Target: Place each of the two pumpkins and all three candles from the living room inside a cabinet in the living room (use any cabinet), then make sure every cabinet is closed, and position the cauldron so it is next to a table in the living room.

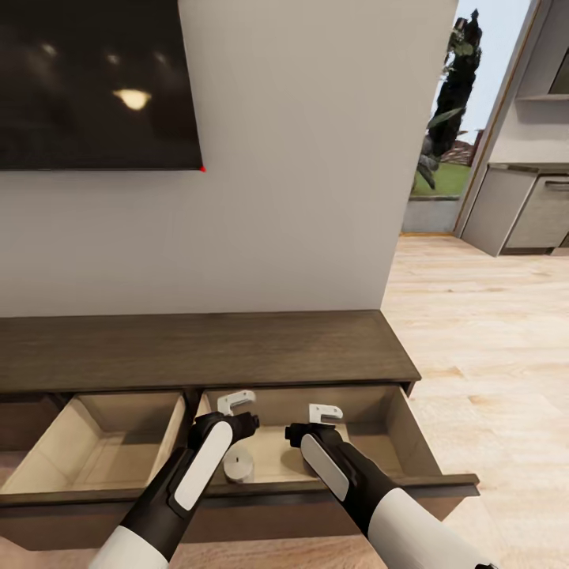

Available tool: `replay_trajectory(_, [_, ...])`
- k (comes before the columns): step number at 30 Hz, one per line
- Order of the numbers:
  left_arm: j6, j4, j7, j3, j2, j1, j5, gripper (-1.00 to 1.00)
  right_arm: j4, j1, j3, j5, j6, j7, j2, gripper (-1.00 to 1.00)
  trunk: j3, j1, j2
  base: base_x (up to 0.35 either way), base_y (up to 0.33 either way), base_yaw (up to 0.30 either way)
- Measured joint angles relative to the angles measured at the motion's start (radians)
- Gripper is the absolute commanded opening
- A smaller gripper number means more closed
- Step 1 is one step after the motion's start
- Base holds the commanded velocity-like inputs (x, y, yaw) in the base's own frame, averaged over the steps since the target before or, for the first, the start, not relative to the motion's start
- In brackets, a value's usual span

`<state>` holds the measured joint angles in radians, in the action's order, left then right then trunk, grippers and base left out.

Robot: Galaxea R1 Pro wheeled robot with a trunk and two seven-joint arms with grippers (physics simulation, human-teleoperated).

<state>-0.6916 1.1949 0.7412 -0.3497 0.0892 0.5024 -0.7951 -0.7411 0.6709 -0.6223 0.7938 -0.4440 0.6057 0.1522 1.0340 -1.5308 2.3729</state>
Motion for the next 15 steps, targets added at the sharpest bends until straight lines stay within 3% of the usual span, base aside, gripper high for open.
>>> replay_trajectory(6, [0.000,0.000,0.000,-0.003,0.001,0.000,0.000,1.00,0.000,0.000,0.001,0.005,0.000,0.000,-0.001,1.00,-0.019,0.023,-0.042,-0.008,0.000,0.000])
replay_trajectory(11, [-0.001,0.001,0.000,-0.002,0.000,0.000,0.001,1.00,0.000,0.000,0.004,0.006,0.000,0.000,-0.004,1.00,-0.034,0.042,-0.077,-0.216,0.031,0.000])
replay_trajectory(15, [-0.001,0.000,0.000,-0.001,0.000,0.000,0.001,1.00,0.001,0.000,0.007,0.008,0.000,-0.001,-0.006,1.00,-0.041,0.050,-0.091,-0.072,0.010,0.000])
